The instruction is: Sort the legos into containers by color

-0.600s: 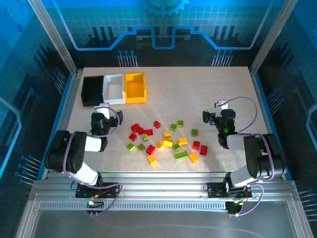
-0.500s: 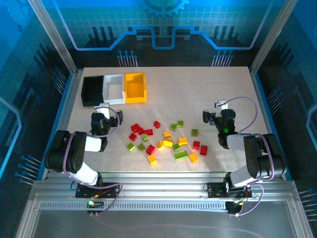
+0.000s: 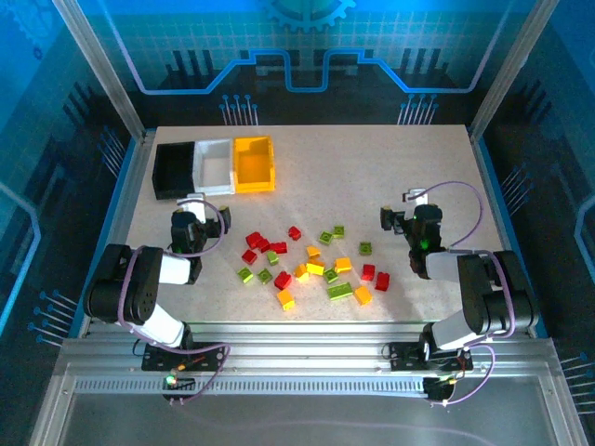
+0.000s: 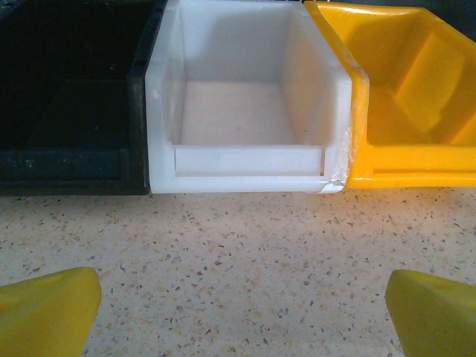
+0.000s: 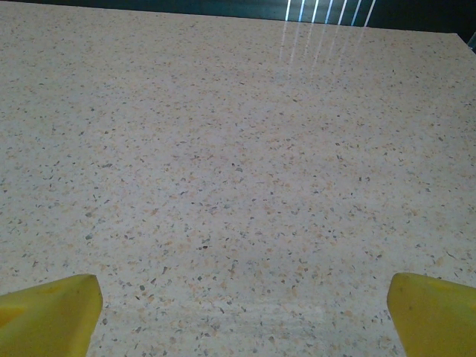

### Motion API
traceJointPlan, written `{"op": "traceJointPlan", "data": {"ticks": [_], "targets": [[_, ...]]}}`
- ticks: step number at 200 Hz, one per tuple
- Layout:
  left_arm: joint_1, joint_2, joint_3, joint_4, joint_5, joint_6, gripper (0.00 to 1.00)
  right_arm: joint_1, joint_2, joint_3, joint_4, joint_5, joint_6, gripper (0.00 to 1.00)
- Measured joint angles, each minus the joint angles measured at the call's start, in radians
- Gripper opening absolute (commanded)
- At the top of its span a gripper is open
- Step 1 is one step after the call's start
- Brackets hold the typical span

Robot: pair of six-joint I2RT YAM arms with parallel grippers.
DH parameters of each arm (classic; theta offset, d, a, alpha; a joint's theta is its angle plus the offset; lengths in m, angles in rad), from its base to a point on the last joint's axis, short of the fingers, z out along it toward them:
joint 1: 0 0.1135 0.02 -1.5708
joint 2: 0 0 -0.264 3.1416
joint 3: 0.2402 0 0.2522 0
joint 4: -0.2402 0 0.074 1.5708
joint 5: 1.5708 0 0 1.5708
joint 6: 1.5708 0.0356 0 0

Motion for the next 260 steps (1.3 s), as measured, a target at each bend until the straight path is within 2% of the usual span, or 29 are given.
{"op": "traceJointPlan", "data": {"ticks": [206, 227, 244, 260], "targets": [[0.0, -0.014, 0.0, -0.023, 0.004, 0.0, 0.99, -0.002, 0.0, 0.0, -0.002, -0.034, 0.0, 1.0], [0.0, -0.101, 0.001, -0.092, 0.007, -0.002, 0.99, 0.007, -0.034, 0.029, -0.111, -0.017, -0.005, 1.0], [0.0, -0.19, 0.017, -0.166, -0.002, -0.013, 0.99, 0.016, -0.072, 0.115, -0.257, 0.005, 0.013, 1.0], [0.0, -0.267, 0.04, -0.222, -0.017, -0.028, 0.99, 0.033, -0.097, 0.178, -0.322, 0.036, 0.033, 1.0]]}}
